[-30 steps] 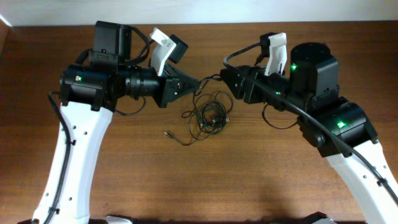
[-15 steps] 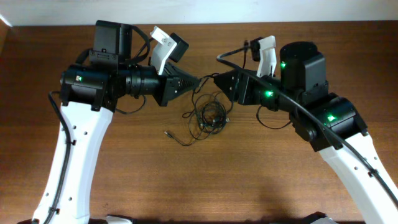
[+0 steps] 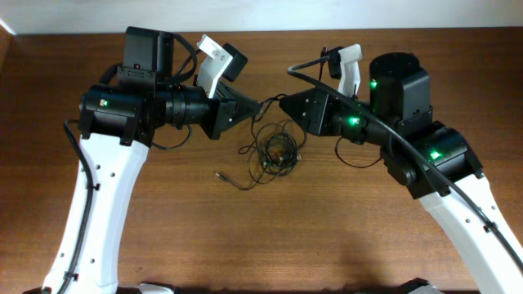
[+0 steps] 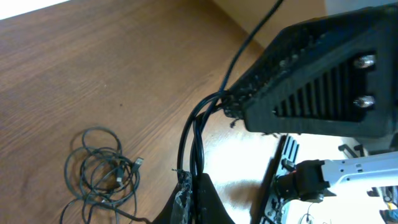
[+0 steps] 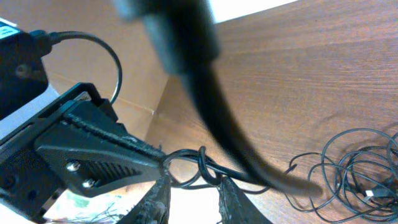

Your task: Untangle cables

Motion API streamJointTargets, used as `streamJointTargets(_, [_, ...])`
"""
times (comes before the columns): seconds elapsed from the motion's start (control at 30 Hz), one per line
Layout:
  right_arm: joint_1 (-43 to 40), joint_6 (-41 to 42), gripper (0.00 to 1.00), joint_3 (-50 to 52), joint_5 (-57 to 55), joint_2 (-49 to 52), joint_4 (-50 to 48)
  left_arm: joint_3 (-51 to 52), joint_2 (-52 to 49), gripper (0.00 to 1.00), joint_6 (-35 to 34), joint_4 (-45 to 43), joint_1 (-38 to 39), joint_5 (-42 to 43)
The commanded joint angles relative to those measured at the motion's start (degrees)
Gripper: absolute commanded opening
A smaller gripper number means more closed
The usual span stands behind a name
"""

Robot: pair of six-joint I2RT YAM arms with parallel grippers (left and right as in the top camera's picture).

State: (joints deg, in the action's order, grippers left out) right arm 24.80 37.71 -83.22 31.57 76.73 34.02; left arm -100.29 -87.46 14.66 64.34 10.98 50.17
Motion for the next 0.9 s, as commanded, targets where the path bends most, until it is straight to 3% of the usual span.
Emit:
streamJointTargets(0.0, [0.37,0.26,0.27,-0.81,1.11,-0.07,-0.37,-0.24,0.04,0.0,1.29,0.28,0.11,-1.99])
streamJointTargets(0.2, [0.37,-2.86,0.32,-0.81,-2.08,-0.07,-0.42,-0.24,0.04,0.0,1.31,1.18,0.11,-1.33])
streamJointTargets(0.43, [0.37,-17.51,0.37,-0.81,-2.05,-0.07,-0.37,-0.24,0.04,0.0,1.33,1.16,0.13,1.31])
streamJointTargets(0.67, [0.37,-18.03,0.36,-0.81,-2.03,1.66,-0.42,-0.24,0.04,0.0,1.36,1.55,0.74,2.43])
streamJointTargets(0.87, [0.37,-17.99,0.24,-0.81,-1.14,2.99,-1.73,-0.24,0.04,0.0,1.73,1.53,1.25,1.18])
